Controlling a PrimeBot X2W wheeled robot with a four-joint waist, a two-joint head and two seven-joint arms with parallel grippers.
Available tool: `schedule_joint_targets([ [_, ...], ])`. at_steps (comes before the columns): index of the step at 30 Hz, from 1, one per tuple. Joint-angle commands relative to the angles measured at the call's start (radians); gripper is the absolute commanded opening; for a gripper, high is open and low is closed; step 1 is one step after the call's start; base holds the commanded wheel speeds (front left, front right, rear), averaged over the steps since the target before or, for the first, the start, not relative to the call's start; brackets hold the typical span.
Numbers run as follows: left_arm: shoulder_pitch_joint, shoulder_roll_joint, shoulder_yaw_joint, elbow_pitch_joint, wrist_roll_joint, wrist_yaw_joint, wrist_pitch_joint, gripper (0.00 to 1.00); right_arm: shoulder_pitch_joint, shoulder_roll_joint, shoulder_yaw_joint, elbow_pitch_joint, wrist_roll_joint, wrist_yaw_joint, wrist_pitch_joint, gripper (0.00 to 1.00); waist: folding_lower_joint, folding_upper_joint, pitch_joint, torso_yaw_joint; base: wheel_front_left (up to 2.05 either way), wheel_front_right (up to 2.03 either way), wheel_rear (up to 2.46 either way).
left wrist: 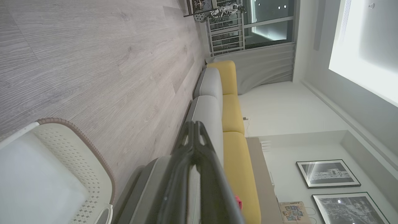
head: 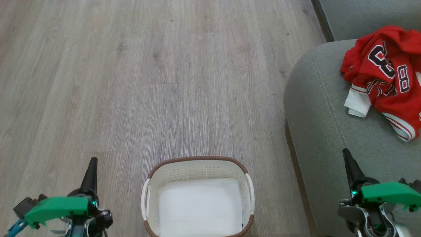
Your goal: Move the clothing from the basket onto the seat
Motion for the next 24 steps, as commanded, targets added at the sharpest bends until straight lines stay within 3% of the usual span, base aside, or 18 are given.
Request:
schedule_joint_targets([
  [1, -0.059, 0.005, 0.039, -0.028, -0.030, -0.013, 0.012, 0.00, -0.061, -0.003, 0.011, -0.043, 0.036, 0.000, 0.012, 0.00, 0.0000, 0.0000, 0.001, 0.000, 0.00, 0.00, 0.00],
  [15, -0.089, 0.003, 0.069, -0.025, -0.175, -0.042, 0.052, 0.00, -0.068, -0.002, -0.008, -0.057, 0.195, 0.000, 0.052, 0.00, 0.0000, 0.0000, 0.005, 0.002, 0.00, 0.00, 0.00],
  [24, -0.089, 0.003, 0.069, -0.025, -0.175, -0.042, 0.052, 0.00, -0.068, -0.002, -0.008, -0.057, 0.195, 0.000, 0.052, 0.00, 0.0000, 0.0000, 0.005, 0.002, 0.00, 0.00, 0.00],
])
